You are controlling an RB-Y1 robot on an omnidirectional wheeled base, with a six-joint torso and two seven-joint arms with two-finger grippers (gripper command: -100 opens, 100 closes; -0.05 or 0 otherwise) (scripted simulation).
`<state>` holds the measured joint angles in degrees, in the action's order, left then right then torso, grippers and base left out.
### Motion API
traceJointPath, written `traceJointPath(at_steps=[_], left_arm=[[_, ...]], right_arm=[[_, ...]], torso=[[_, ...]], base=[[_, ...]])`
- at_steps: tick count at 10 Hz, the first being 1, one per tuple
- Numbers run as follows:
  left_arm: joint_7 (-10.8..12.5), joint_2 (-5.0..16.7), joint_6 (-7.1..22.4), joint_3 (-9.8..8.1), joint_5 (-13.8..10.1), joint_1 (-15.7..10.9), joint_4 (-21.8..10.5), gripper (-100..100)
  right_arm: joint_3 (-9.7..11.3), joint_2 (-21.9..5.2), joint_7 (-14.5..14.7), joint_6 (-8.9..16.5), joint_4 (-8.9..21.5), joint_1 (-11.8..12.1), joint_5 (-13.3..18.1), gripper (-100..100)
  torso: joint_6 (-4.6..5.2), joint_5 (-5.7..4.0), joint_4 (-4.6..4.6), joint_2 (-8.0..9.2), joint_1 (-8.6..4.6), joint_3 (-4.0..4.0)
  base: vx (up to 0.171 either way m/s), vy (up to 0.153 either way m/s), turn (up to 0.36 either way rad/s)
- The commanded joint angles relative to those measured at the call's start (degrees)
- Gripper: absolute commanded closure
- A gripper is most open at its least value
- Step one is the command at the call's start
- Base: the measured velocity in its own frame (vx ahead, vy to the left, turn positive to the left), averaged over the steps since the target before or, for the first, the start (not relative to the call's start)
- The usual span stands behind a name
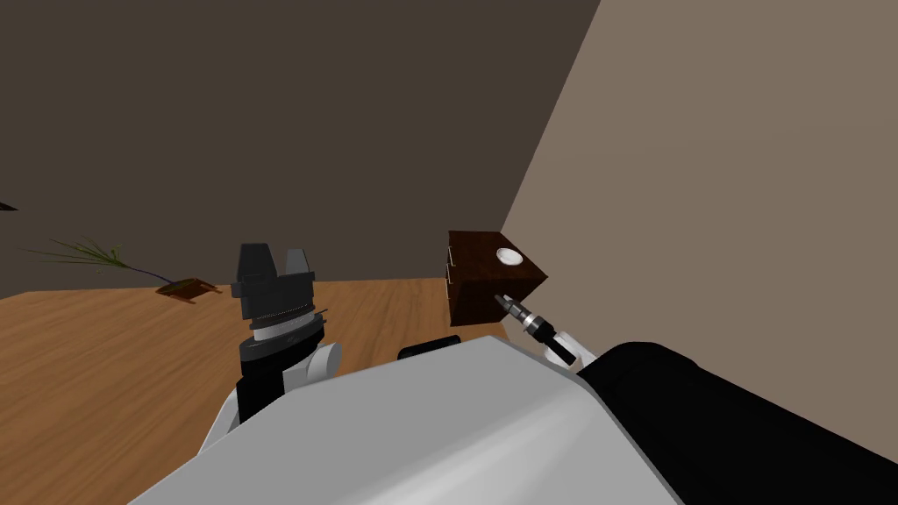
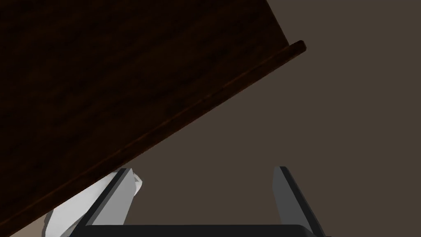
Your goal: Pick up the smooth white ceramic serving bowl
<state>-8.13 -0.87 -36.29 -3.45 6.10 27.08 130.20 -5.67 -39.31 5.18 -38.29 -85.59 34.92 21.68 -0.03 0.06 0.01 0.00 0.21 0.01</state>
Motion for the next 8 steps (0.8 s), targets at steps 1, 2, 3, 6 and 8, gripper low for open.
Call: traceJointPath(at_steps=[1,2,3,6,8], left_arm=[[0.0,0.0,0.0,0.0,0.0,0.0,0.0,0],[0.0,0.0,0.0,0.0,0.0,0.01,0.0,0],[0.0,0.0,0.0,0.0,0.0,0.0,0.0,0],[0.0,0.0,0.0,0.0,0.0,0.0,0.0,0],[0.0,0.0,0.0,0.0,0.0,0.0,0.0,0]], right_arm=[[-0.26,-2.16,-0.21,-0.4,2.86,0.29,0.98,-100],[-0.35,-4.23,-0.35,-1.2,4.2,0.17,3.14,-100],[-0.35,-5.05,-0.35,-1.2,6.01,0.17,3.14,-100],[-0.37,-7.9,-0.47,-2.04,10.82,-0.03,5.3,-100],[-0.33,-10.7,-0.58,-2.89,14.58,-0.3,7.46,-100]], torso=[[0.0,0.0,0.0,0.0,0.0,0.0],[0.03,0.0,0.0,-0.01,-0.05,-0.01],[-0.02,0.0,-0.01,-0.06,-0.01,-0.03],[-0.02,-0.02,0.0,-0.03,-0.08,-0.02],[-0.01,0.0,-0.01,-0.08,-0.02,-0.04]], base=[[0.007,0.053,0.085],[0.016,0.067,0.18],[0.02,0.055,0.07],[0.007,0.039,0.074],[0.021,0.061,0.126]])
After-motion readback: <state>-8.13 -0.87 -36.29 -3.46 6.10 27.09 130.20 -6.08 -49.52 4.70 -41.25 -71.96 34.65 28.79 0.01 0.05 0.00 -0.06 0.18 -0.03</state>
